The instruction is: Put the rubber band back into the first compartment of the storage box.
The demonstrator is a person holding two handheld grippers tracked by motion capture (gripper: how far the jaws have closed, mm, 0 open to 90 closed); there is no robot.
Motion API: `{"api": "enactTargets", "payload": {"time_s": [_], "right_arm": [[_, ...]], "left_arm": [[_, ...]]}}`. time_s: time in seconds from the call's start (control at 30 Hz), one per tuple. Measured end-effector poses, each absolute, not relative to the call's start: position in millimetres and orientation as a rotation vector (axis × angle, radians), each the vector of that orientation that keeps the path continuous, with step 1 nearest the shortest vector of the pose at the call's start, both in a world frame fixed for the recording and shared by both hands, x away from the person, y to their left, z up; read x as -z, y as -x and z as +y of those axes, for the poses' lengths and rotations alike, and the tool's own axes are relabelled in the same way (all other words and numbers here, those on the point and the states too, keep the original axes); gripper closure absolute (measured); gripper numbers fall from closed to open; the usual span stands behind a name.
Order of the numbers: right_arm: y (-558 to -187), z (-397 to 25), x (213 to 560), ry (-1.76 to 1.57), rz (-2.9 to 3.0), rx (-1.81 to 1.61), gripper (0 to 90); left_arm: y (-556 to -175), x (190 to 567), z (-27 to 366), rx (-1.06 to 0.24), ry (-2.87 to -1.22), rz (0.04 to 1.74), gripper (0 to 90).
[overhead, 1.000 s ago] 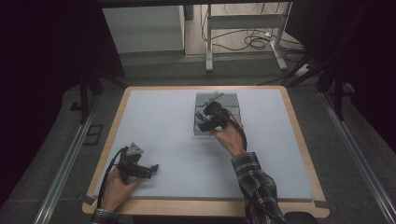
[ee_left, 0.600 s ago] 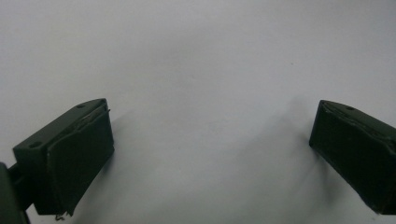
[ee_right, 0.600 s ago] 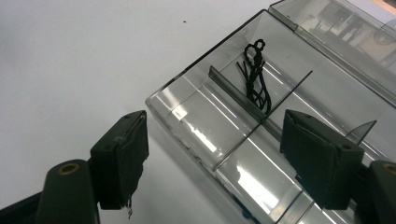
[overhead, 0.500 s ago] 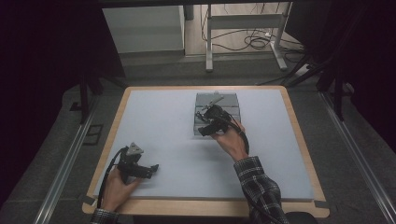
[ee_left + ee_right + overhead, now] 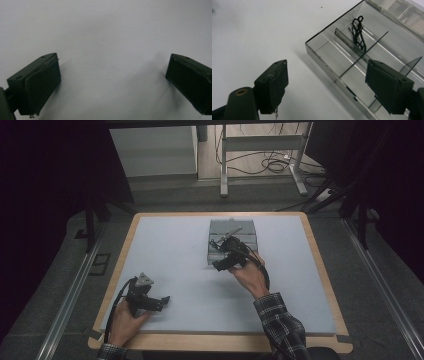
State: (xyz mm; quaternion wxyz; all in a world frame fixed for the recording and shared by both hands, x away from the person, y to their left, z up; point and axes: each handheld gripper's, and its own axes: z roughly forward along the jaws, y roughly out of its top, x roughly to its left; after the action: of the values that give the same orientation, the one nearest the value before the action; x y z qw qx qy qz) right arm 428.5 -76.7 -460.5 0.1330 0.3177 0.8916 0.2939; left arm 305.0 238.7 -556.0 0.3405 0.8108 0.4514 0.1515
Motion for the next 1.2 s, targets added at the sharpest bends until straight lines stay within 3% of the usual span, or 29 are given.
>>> {"api": "enactTargets", "payload": {"time_s": [0.5, 1.2], "right_arm": [[-414.7, -91.9, 465.6, -0.898, 2.610, -0.846, 11.4], [-394.6, -117.7, 470.2, -0.914, 2.605, -0.851, 10.5]], "left_arm": [[-305.0, 556.0, 238.7, -0.394, -2.110, 1.175, 0.0], [-305.0, 556.0, 238.7, -0.395, -2.110, 1.175, 0.0]]}}
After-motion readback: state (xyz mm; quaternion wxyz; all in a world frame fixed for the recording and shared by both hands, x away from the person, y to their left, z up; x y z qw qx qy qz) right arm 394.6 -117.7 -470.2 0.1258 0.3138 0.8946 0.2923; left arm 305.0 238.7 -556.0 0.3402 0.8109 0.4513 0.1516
